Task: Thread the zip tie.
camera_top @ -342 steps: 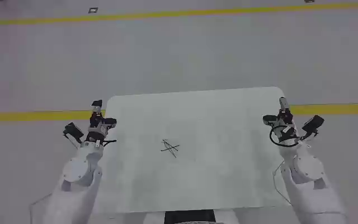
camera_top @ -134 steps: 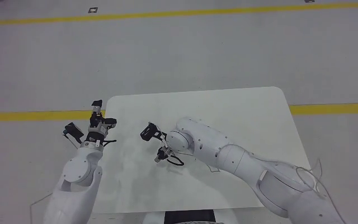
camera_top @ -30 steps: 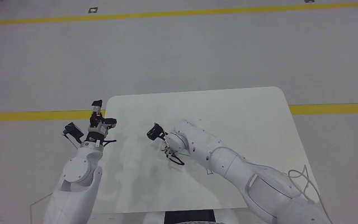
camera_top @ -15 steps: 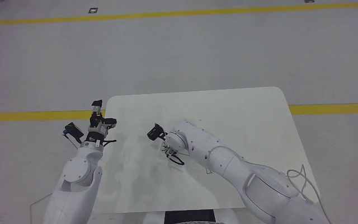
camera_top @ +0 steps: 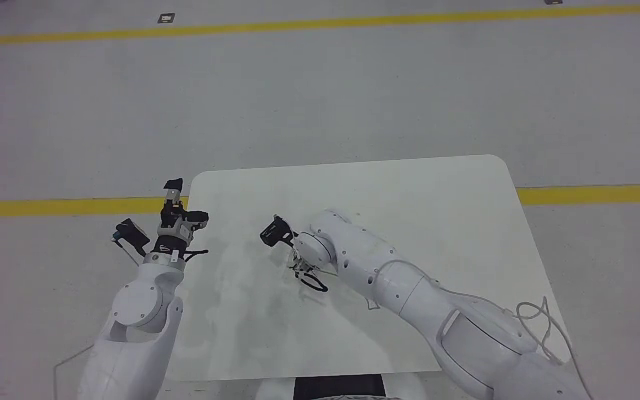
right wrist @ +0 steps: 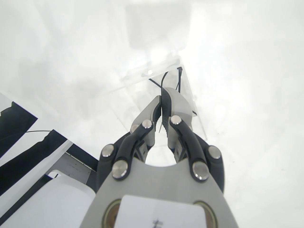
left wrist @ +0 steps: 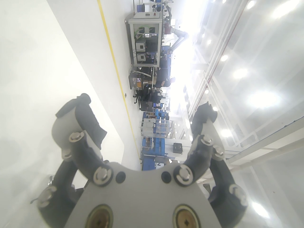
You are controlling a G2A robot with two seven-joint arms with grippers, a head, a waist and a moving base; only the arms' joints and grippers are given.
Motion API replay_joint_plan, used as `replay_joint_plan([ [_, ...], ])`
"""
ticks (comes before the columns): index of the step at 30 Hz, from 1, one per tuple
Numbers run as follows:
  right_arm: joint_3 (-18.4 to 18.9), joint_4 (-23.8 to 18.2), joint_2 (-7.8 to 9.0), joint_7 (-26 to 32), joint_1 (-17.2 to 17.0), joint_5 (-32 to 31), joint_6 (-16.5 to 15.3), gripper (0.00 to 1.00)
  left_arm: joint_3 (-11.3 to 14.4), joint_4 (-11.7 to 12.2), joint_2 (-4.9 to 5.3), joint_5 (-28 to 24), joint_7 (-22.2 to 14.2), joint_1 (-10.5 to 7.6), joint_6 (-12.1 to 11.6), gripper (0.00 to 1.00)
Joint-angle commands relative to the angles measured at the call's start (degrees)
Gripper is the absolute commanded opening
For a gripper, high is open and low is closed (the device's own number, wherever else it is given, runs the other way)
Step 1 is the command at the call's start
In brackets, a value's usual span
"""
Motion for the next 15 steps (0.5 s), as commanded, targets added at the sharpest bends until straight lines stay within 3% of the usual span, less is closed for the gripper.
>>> replay_joint_plan([
  [1,0.4,-0.6,0.27,0.2,-0.4,-0.3,-0.1,0.00,0.0,0.0,0.00,0.0,0.0,0.00,0.0,1.00],
  [15,5.2,-6.5,2.87,1.6,-3.6,-0.6,-2.8,0.00,0.0,0.0,0.00,0.0,0.0,0.00,0.0,1.00],
])
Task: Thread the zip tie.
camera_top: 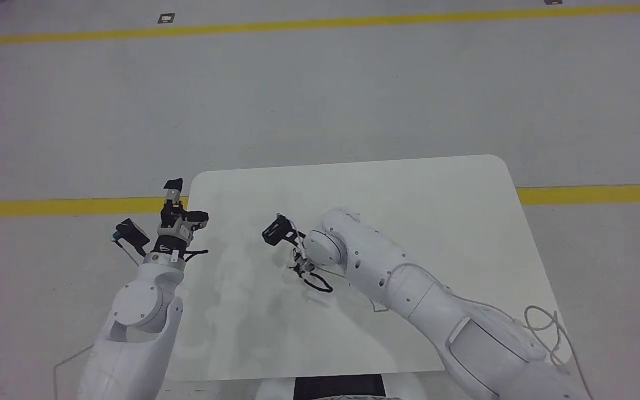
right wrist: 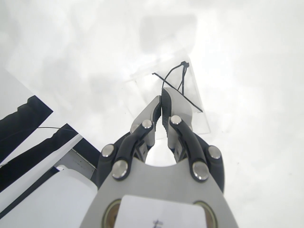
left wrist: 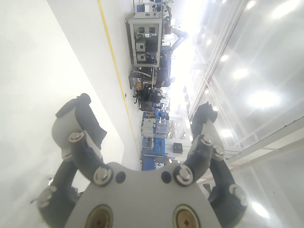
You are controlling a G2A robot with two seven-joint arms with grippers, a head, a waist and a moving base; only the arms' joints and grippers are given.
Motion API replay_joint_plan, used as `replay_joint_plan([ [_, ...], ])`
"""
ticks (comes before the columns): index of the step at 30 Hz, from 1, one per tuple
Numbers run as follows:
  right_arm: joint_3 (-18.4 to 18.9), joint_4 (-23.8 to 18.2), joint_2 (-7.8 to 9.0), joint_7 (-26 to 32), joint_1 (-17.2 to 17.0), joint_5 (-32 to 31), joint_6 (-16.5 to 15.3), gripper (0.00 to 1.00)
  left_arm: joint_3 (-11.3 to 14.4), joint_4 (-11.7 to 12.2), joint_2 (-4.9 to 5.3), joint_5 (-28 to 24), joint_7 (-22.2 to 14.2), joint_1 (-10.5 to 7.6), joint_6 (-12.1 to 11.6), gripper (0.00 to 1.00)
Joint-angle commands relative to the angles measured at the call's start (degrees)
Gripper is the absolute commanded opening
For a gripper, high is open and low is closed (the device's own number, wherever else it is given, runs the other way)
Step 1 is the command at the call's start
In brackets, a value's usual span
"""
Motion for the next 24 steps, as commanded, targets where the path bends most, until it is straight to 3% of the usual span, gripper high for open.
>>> replay_joint_plan([
  [1,0.5,-0.9,0.41,0.4,-0.6,-0.5,-0.1,0.00,0.0,0.0,0.00,0.0,0.0,0.00,0.0,1.00],
  [24,1.6,-2.1,0.90,1.2,-1.6,2.3,-4.5,0.00,0.0,0.0,0.00,0.0,0.0,0.00,0.0,1.00],
])
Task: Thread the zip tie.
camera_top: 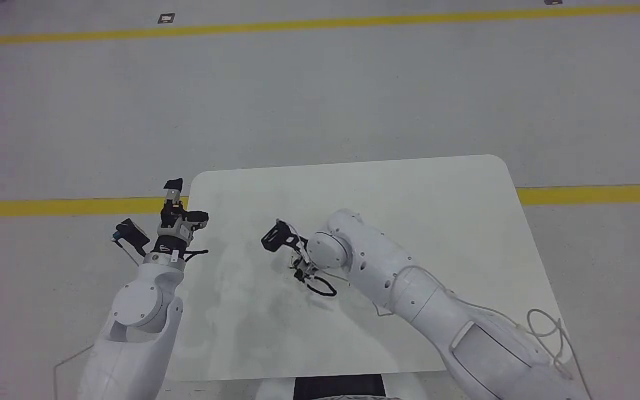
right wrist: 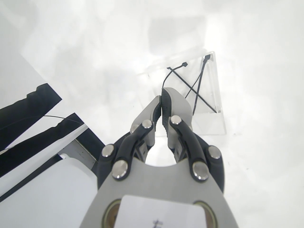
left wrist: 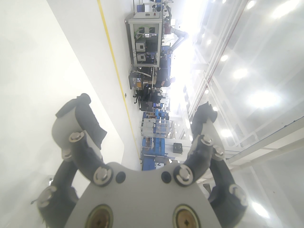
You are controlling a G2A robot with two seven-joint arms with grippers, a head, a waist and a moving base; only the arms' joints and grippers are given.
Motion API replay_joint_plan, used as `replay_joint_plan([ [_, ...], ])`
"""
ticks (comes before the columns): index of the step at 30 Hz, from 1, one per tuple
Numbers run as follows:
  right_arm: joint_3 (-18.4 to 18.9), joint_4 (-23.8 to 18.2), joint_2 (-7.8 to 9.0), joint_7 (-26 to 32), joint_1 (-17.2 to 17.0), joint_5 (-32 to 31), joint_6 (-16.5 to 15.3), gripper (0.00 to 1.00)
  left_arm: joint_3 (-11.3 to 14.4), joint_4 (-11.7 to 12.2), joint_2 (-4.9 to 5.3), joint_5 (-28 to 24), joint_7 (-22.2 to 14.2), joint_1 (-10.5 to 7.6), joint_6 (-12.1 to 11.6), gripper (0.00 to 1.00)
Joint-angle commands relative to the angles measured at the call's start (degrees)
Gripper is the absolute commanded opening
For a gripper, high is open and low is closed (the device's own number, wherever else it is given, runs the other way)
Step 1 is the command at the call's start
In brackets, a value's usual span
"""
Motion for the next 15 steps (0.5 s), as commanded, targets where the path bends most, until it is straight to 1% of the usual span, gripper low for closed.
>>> replay_joint_plan([
  [1,0.5,-0.6,0.25,0.0,-0.3,0.2,-0.2,0.00,0.0,0.0,0.00,0.0,0.0,0.00,0.0,1.00],
  [10,3.6,-4.7,2.00,1.3,-2.3,0.3,-0.9,0.00,0.0,0.0,0.00,0.0,0.0,0.00,0.0,1.00],
  [15,6.5,-7.9,3.32,0.8,-4.3,2.2,-3.1,0.00,0.0,0.0,0.00,0.0,0.0,0.00,0.0,1.00],
])
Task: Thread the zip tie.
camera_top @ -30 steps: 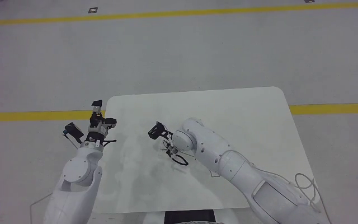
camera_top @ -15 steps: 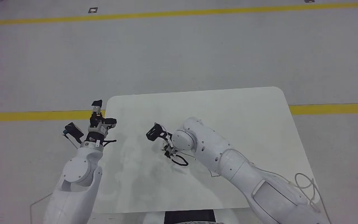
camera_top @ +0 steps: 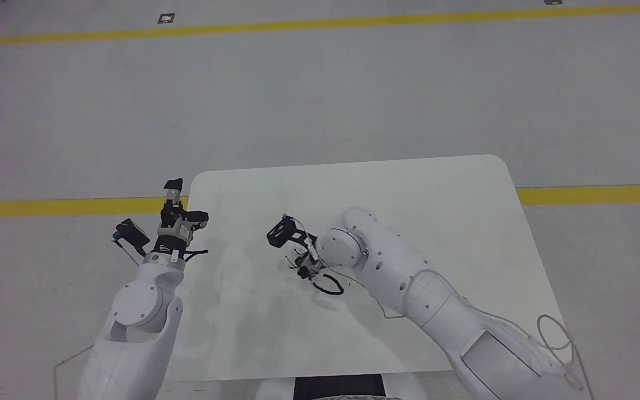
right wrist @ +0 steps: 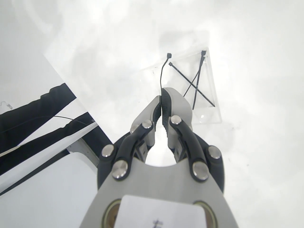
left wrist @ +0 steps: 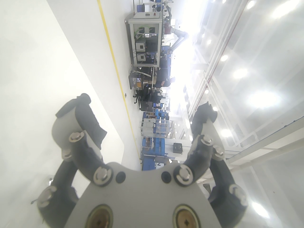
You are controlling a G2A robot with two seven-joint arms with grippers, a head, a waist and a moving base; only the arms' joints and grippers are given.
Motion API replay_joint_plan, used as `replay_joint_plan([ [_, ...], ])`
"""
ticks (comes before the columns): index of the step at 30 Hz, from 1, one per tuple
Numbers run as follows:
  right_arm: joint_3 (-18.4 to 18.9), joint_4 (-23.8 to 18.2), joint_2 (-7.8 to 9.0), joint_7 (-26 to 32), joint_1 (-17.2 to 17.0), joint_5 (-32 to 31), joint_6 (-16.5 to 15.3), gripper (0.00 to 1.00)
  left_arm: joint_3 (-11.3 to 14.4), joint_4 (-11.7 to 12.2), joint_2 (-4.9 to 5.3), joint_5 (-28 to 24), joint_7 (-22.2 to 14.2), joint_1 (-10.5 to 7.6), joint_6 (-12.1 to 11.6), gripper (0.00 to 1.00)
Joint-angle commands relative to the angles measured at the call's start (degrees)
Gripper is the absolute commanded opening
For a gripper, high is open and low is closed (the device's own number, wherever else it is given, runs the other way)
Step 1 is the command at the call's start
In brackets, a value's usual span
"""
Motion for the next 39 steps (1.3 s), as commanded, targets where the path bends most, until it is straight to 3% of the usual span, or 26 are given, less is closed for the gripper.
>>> replay_joint_plan([
  [1,1.3,-1.3,0.54,-0.3,-0.8,1.0,-1.0,0.00,0.0,0.0,0.00,0.0,0.0,0.00,0.0,1.00],
  [5,4.2,-4.0,1.67,-1.4,-2.7,3.4,-3.1,0.00,0.0,0.0,0.00,0.0,0.0,0.00,0.0,1.00],
  [10,8.8,-6.8,3.16,-4.5,-5.8,9.3,-7.9,0.00,0.0,0.0,0.00,0.0,0.0,0.00,0.0,1.00],
  [16,11.5,-10.2,4.92,-9.0,-8.6,18.7,-7.9,0.00,0.0,0.0,0.00,0.0,0.0,0.00,0.0,1.00],
  [20,11.9,-11.1,6.33,-11.8,-9.4,26.3,-7.9,0.00,0.0,0.0,0.00,0.0,0.0,0.00,0.0,1.00],
  [27,10.7,-9.7,8.35,-14.8,-9.1,33.2,-7.9,0.00,0.0,0.0,0.00,0.0,0.0,0.00,0.0,1.00],
  [39,9.5,-9.1,8.74,-15.1,-8.3,35.2,-7.9,0.00,0.0,0.0,0.00,0.0,0.0,0.00,0.0,1.00],
])
